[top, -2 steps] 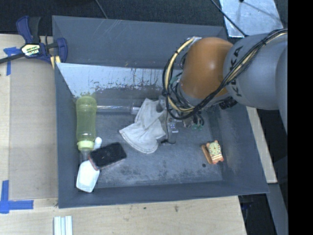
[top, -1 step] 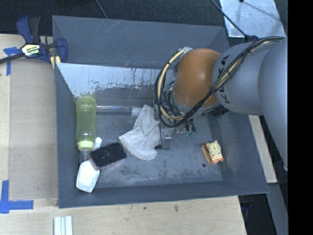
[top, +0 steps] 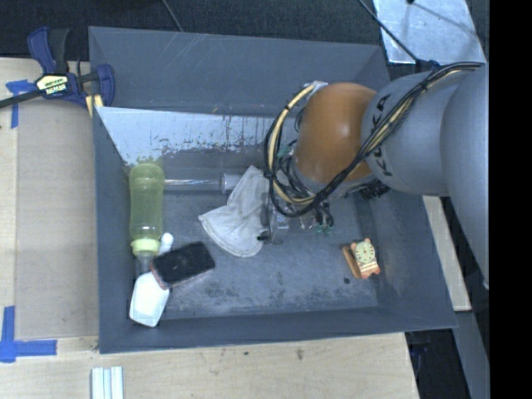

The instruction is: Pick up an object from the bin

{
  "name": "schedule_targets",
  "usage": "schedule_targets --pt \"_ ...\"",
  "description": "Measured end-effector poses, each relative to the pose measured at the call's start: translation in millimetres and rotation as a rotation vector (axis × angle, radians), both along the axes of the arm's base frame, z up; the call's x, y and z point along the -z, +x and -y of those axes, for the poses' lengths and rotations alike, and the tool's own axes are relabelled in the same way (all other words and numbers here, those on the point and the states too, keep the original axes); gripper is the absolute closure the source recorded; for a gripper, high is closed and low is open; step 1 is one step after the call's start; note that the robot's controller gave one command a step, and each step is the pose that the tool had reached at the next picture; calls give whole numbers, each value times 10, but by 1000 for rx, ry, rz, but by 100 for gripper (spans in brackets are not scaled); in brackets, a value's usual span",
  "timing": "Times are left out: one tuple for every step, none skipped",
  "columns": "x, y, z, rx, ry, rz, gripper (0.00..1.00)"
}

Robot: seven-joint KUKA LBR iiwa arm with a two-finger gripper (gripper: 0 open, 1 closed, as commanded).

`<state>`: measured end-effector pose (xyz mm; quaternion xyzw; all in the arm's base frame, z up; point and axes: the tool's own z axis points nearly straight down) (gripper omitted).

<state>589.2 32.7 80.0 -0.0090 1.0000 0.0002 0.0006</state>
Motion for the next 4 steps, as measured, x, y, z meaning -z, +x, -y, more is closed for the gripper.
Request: schedule_targets --pt "0 0 0 0 0 0 100" --pt "-316 -38 56 -8 0 0 100" --pt "-481 118 222 -23 0 1 100" --pt "-2154 -15 226 -33 -1 5 100"
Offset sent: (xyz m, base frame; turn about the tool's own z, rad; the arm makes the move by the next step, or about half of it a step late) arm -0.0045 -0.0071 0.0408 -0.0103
